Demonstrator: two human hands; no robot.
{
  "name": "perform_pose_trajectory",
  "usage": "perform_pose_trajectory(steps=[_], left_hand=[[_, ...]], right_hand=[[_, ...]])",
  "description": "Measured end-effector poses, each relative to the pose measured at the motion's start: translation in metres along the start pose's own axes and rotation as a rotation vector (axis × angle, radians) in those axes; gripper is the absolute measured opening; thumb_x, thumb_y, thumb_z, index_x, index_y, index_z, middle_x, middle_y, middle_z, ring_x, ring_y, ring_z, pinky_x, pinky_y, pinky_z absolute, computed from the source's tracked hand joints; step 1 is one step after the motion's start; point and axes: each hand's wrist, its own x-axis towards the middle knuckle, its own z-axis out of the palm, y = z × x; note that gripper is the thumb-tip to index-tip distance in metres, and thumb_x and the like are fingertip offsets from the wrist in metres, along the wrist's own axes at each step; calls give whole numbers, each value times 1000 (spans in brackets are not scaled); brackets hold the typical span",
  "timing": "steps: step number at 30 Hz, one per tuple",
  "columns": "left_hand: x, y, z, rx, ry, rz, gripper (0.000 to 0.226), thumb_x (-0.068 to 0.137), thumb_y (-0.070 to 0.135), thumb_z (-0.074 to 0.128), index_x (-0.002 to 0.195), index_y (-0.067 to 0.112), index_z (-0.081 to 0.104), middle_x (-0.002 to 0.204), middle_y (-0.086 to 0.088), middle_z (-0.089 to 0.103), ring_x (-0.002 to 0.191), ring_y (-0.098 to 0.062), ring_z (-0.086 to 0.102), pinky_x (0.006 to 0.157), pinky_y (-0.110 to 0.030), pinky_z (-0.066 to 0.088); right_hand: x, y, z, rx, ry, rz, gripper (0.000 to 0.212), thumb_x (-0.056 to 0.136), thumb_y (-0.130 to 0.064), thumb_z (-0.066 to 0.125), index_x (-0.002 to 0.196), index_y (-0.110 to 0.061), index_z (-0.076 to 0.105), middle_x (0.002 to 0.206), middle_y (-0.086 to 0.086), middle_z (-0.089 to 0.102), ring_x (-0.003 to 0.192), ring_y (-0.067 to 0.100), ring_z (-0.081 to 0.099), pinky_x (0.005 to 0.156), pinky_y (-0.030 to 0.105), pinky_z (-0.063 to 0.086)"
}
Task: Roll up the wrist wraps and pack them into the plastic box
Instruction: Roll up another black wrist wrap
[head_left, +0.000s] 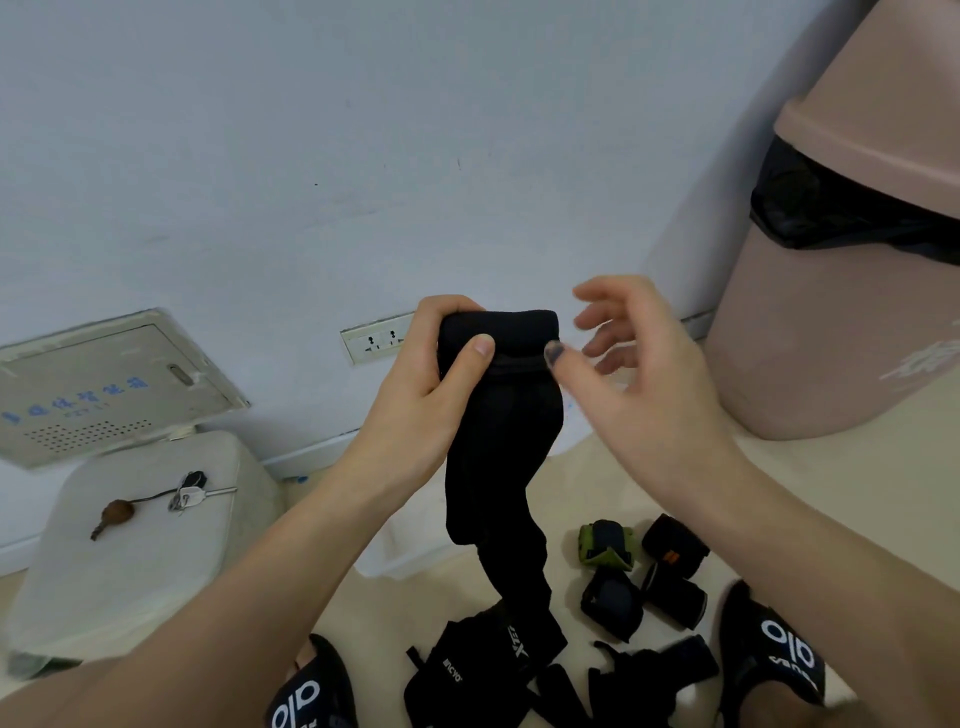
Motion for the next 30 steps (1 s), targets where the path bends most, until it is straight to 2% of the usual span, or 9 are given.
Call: perform_pose_trajectory(steps=[1, 3, 5, 9, 13, 18, 20, 27, 30], left_hand=[[-1, 1, 0, -2, -16, 3, 13, 107, 25, 53, 115, 36, 55, 108, 10, 65, 104, -18, 66, 92, -47, 58], [-2, 3, 0, -9, -43, 7, 14, 107, 24, 54, 116, 35, 55, 109, 9, 65, 106, -20, 66, 95, -50, 57], [-4, 5, 0, -21, -60, 11, 15, 107, 21, 53, 117, 32, 55, 109, 7, 65, 105, -20, 66, 94, -50, 57], [-4, 6, -3, -27, -72, 17, 16, 107, 21, 54, 119, 32, 55, 111, 8, 65, 105, -19, 66, 94, -51, 58], [-4, 6, -6, -16, -97, 45, 17, 105, 27, 55, 118, 38, 56, 111, 10, 65, 107, -20, 65, 94, -52, 57], [-6, 4, -6, 38, -132, 102, 23, 107, 19, 54, 114, 41, 53, 104, 23, 61, 98, -6, 62, 84, -27, 57], [-7, 5, -6, 77, -140, 119, 23, 107, 18, 53, 115, 40, 52, 105, 24, 59, 98, -4, 61, 83, -23, 55], [-6, 6, -6, 45, -144, 113, 22, 107, 18, 53, 115, 39, 53, 105, 22, 61, 97, -5, 61, 80, -23, 55], [-7, 5, -4, -22, -154, 80, 26, 106, 16, 55, 112, 41, 55, 105, 17, 63, 98, -7, 64, 81, -25, 57]], right_hand=[[6, -1, -3, 43, -17, 128, 34, 95, -34, 71, 126, -32, 57, 111, -7, 62, 97, 11, 64, 79, 20, 49], [13, -5, -6, 263, -178, 379, 30, 98, -44, 66, 125, -32, 62, 110, -1, 70, 94, 13, 71, 81, 25, 54], [13, -9, -6, 442, -315, 481, 25, 101, -40, 62, 121, -26, 67, 103, 7, 76, 83, 17, 75, 74, 29, 59], [11, -13, -1, 538, -319, 473, 18, 102, -27, 64, 119, -21, 66, 88, 7, 72, 69, 16, 69, 67, 28, 58], [10, -15, -3, 622, -363, 513, 19, 102, -32, 62, 118, -23, 68, 93, 0, 71, 76, 17, 67, 66, 28, 56], [10, -12, -3, 661, -387, 527, 12, 103, -24, 61, 113, -23, 68, 96, 1, 71, 82, 18, 68, 66, 29, 55], [11, -11, -5, 681, -395, 534, 13, 102, -19, 62, 112, -23, 68, 99, 4, 72, 84, 20, 69, 68, 29, 55], [10, -9, -7, 729, -386, 528, 12, 100, -18, 65, 111, -21, 68, 98, 4, 70, 84, 19, 68, 69, 29, 55], [11, -7, -8, 715, -362, 497, 14, 99, -11, 64, 111, -17, 67, 104, 11, 72, 87, 20, 70, 72, 29, 56]])
